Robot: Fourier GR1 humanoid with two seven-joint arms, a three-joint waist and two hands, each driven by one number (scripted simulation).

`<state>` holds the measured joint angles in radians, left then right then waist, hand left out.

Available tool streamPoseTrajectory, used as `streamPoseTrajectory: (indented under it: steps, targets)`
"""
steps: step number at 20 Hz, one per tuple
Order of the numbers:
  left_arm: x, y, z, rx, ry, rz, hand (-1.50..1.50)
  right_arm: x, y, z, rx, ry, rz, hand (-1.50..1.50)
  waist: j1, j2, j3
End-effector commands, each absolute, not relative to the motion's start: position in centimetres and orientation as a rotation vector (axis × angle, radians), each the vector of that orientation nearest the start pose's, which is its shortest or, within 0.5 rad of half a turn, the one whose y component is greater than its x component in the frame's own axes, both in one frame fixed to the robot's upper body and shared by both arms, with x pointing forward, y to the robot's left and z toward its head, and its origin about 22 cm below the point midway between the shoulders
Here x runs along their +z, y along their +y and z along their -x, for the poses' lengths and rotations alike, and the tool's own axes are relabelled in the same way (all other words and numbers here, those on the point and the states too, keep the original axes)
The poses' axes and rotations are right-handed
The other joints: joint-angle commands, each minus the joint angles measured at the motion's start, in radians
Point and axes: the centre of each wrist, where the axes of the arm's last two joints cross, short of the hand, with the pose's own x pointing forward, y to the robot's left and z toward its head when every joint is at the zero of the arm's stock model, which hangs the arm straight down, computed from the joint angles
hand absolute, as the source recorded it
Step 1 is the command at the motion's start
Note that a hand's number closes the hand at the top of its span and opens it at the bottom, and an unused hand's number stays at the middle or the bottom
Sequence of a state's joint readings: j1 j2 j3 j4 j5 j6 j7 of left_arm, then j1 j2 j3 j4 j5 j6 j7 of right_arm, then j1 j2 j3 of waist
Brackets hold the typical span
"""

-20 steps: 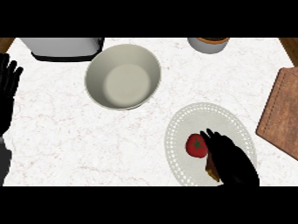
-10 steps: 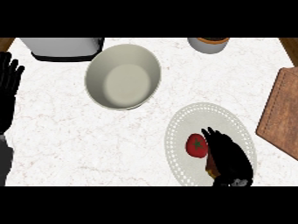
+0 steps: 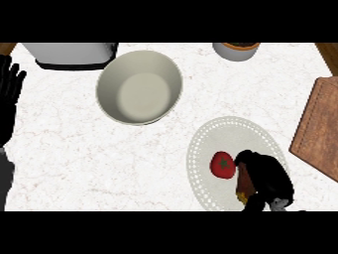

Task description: Pick the sweet potato from the placemat and place it in the bowl

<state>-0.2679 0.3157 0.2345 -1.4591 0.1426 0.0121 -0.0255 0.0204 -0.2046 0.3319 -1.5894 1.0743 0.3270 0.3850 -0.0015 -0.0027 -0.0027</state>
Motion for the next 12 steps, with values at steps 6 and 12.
streamPoseTrajectory:
  steps: [6,12]
  targets:
    - [8.7,31.4,-30.8,-0.005,-1.811,-0.200,0.00,5.0,-26.4,-31.1,1.389,-1.081,0.784,1.50,0.050,0.025,0.005]
    - [9.6,30.2,-31.2,-0.043,-1.842,-0.121,0.00,10.5,-33.3,-34.9,1.505,-1.134,0.789,1.50,0.128,0.052,0.010]
